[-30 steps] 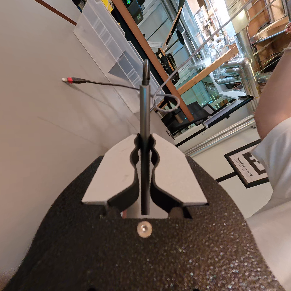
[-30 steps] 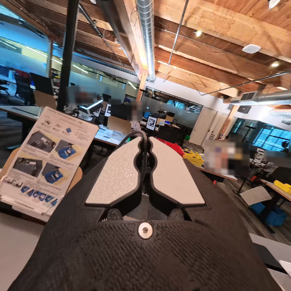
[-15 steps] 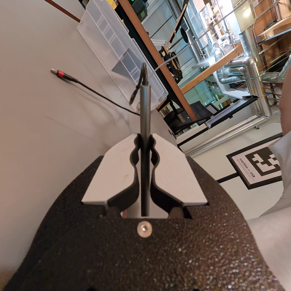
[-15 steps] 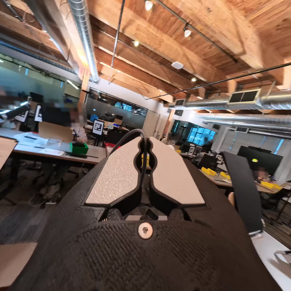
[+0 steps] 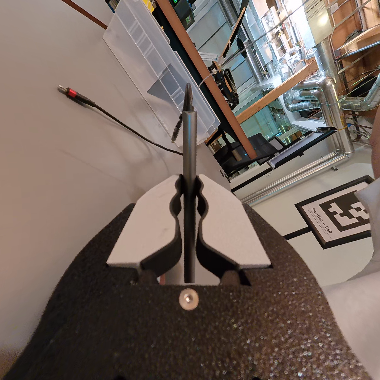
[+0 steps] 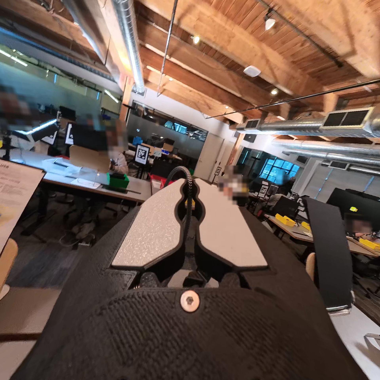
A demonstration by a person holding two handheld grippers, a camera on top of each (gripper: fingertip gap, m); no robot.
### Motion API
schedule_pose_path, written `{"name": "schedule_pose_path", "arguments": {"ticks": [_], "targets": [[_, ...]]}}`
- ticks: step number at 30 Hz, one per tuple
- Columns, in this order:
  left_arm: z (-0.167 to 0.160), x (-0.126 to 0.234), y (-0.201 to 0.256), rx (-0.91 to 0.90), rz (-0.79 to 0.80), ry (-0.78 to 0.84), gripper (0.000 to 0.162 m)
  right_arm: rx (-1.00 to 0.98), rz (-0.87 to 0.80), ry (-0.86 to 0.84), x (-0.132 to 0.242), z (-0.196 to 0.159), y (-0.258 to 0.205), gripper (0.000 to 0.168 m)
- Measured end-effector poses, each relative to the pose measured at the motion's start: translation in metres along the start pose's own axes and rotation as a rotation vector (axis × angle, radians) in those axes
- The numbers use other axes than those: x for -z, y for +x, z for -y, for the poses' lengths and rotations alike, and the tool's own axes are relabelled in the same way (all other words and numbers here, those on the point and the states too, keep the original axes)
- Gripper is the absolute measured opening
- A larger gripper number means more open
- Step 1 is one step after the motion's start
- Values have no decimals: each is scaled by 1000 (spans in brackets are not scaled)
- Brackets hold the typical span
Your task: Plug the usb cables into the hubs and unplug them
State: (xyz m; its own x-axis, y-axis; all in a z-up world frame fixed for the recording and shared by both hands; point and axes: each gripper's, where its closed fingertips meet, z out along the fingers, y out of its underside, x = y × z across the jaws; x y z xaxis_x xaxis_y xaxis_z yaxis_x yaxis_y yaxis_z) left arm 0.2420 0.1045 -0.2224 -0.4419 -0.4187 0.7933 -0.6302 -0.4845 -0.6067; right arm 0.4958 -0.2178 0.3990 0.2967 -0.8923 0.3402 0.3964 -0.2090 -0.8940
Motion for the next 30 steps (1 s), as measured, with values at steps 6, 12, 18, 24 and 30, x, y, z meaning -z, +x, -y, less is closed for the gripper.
{"name": "schedule_pose_path", "arguments": {"ticks": [6,12,18,24,30], "targets": [[0,1,0,5,-6,4,9,-101,325,-56,20,-42,-88,4],[0,0,0,5,-6,0,9,103,478,-364,44,-173,-159,3],[-1,0,0,7,-9,-2,9,429,494,-606,85,-337,-199,3],[-1,0,1,10,-13,-4,9,398,517,-628,106,-447,-235,3],[-2,0,1,13,-17,-9,9,309,726,-725,140,-501,-270,3]]}}
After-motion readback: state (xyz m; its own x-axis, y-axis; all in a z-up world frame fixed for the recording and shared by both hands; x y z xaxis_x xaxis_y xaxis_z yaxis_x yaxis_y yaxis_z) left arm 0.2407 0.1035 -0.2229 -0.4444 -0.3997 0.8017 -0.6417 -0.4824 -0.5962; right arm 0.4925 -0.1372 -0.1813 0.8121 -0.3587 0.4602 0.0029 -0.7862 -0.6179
